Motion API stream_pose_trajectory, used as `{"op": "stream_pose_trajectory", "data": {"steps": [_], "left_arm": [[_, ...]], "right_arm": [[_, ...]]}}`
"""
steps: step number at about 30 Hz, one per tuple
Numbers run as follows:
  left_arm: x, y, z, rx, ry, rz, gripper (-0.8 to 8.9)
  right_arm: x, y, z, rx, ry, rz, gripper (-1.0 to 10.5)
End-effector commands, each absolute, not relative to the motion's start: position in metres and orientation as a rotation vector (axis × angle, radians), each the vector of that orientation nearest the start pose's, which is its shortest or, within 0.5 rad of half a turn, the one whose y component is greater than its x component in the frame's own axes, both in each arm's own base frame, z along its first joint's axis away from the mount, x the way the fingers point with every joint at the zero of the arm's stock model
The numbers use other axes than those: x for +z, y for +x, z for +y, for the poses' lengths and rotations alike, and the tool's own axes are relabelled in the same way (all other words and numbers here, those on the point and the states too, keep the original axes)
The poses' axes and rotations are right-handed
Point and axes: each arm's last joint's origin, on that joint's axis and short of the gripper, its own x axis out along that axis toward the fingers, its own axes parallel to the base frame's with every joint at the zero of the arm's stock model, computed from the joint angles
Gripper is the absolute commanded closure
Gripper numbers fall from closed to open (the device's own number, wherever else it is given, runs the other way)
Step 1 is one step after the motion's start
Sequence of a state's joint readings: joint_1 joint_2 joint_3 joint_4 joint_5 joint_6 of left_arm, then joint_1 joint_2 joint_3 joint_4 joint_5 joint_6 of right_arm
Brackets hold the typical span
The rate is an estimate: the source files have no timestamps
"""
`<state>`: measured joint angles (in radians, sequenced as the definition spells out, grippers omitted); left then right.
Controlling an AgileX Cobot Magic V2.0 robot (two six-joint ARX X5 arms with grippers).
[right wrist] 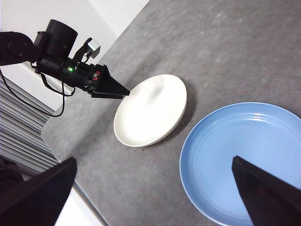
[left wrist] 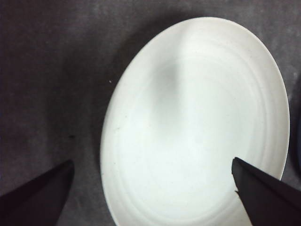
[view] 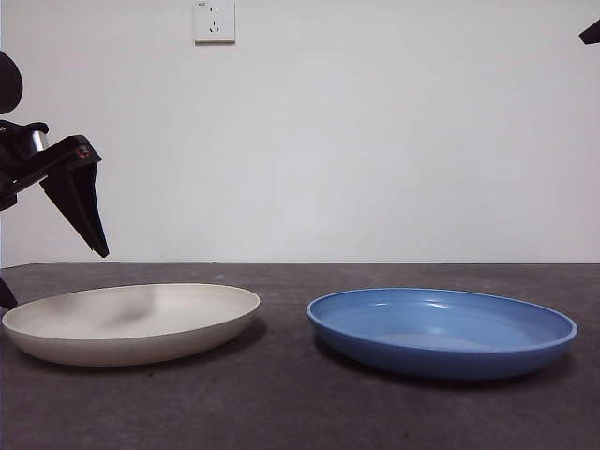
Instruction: Pick up the white plate, put it on the blue plate, put it on desk
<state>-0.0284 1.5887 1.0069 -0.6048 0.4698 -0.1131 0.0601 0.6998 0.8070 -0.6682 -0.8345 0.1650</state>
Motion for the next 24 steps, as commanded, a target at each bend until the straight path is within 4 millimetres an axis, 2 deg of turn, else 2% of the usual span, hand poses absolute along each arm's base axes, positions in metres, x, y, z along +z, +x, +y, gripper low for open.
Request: {"op": "stream_pose_trajectory", "data": {"steps": [1,10,15,22,24], "left_arm": [[0.196,0.303,-0.022,-0.389,-0.346,1.184,2.61],[0.183,0.308,-0.023,-0.405,-0.367,1.213,2.64],[0.182,0.309,-0.023,-0.405,-0.366,1.212,4.18],[0.173,0.311,-0.023,-0.394,-0.380,1.249,4.47],[0.170,0.312,-0.023,-0.392,-0.382,1.257,4.85]], "right_arm": [[0.319,0.128,0.030,0.835,0.365,0.592,3.4],[0.319,0.128,0.030,0.835,0.366,0.592,3.4],[0.319,0.128,0.030,0.835,0.366,0.592,3.4],[0.319,0.128,0.030,0.835,0.366,0.592,3.4],[0.319,0.128,0.030,0.835,0.366,0.592,3.4]]}}
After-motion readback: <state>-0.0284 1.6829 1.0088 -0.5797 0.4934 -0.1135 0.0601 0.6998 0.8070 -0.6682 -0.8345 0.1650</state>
